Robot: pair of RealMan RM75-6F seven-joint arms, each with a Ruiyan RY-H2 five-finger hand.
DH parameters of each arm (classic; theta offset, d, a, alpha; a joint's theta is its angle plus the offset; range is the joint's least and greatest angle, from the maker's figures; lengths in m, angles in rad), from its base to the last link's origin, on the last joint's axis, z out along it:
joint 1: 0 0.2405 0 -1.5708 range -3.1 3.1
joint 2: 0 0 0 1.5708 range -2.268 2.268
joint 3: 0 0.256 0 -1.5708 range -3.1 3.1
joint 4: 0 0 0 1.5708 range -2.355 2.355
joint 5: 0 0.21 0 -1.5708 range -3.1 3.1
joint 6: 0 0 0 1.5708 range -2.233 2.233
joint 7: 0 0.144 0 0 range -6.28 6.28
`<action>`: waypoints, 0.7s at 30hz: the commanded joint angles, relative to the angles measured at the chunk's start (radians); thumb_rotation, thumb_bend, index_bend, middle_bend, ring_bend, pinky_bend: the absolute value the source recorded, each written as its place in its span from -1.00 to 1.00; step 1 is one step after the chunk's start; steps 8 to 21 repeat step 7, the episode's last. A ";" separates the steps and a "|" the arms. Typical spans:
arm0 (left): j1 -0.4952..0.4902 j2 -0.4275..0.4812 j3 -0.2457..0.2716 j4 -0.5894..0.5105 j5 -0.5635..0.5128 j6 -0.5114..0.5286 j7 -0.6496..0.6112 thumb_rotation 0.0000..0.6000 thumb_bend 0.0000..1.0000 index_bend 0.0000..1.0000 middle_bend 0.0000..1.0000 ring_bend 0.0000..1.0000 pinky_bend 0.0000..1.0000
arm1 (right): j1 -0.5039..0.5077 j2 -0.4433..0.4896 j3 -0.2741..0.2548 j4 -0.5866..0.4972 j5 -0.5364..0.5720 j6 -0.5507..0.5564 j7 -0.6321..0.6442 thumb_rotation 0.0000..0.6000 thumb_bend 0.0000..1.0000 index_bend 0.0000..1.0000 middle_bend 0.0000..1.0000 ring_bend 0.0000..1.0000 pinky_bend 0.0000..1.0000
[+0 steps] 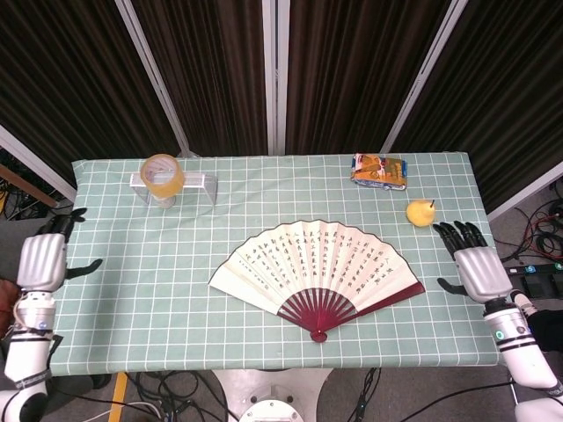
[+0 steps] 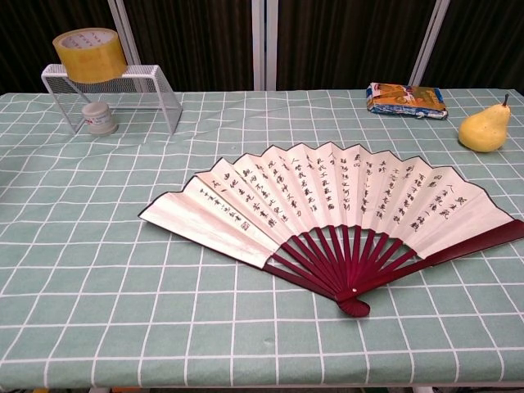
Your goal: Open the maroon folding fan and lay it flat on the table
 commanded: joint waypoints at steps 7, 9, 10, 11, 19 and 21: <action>0.150 0.009 0.103 0.002 0.071 0.119 0.031 1.00 -1.00 -0.58 -0.44 -0.61 -0.44 | -0.184 0.036 -0.059 -0.033 -0.084 0.223 0.088 1.00 -0.68 -0.88 -0.78 -1.00 -1.00; 0.150 0.009 0.103 0.002 0.071 0.119 0.031 1.00 -1.00 -0.58 -0.44 -0.61 -0.44 | -0.184 0.036 -0.059 -0.033 -0.084 0.223 0.088 1.00 -0.68 -0.88 -0.78 -1.00 -1.00; 0.150 0.009 0.103 0.002 0.071 0.119 0.031 1.00 -1.00 -0.58 -0.44 -0.61 -0.44 | -0.184 0.036 -0.059 -0.033 -0.084 0.223 0.088 1.00 -0.68 -0.88 -0.78 -1.00 -1.00; 0.150 0.009 0.103 0.002 0.071 0.119 0.031 1.00 -1.00 -0.58 -0.44 -0.61 -0.44 | -0.184 0.036 -0.059 -0.033 -0.084 0.223 0.088 1.00 -0.68 -0.88 -0.78 -1.00 -1.00; 0.150 0.009 0.103 0.002 0.071 0.119 0.031 1.00 -1.00 -0.58 -0.44 -0.61 -0.44 | -0.184 0.036 -0.059 -0.033 -0.084 0.223 0.088 1.00 -0.68 -0.88 -0.78 -1.00 -1.00; 0.150 0.009 0.103 0.002 0.071 0.119 0.031 1.00 -1.00 -0.58 -0.44 -0.61 -0.44 | -0.184 0.036 -0.059 -0.033 -0.084 0.223 0.088 1.00 -0.68 -0.88 -0.78 -1.00 -1.00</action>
